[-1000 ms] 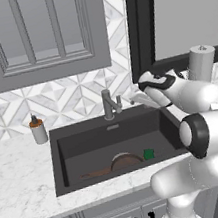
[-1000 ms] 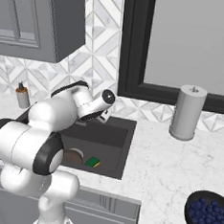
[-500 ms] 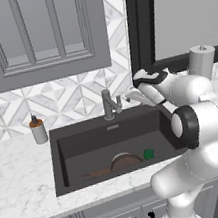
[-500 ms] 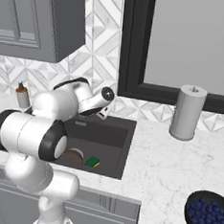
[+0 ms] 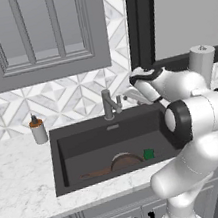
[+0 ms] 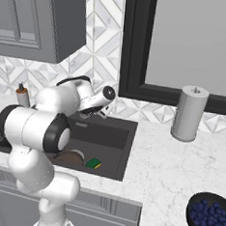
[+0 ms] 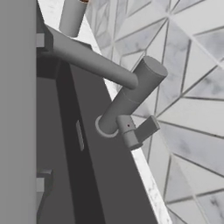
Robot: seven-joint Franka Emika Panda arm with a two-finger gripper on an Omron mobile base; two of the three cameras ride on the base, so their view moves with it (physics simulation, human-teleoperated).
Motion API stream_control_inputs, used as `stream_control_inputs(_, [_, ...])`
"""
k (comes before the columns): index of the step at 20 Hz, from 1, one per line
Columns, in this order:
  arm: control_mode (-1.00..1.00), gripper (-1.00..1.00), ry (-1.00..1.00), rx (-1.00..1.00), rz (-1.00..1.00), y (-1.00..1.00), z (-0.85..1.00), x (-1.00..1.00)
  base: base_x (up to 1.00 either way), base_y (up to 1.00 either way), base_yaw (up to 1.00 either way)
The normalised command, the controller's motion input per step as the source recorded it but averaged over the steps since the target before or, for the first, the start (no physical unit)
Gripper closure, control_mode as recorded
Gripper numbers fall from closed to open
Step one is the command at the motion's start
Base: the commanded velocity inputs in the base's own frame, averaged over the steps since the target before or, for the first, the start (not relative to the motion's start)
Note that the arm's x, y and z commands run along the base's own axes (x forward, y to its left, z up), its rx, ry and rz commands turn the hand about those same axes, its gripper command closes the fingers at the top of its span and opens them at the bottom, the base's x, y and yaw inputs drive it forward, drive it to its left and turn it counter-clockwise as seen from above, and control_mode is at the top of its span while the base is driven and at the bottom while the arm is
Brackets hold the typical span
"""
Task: Pick the pan and sponge and place them into the sink. Then turn on the water.
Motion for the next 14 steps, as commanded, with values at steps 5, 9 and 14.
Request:
stream_control_inputs(5, [-1.0,-1.0,-0.02,0.0,0.0,0.12,-0.09,0.18,0.0,0.0,0.0])
stream_control_inputs(9, [-1.0,-1.0,0.0,0.0,0.0,0.09,-0.11,0.2,0.0,0.0,0.0])
stream_control_inputs(14, [-1.0,-1.0,0.0,0.01,0.0,0.0,-0.03,0.17,0.0,0.0,0.0])
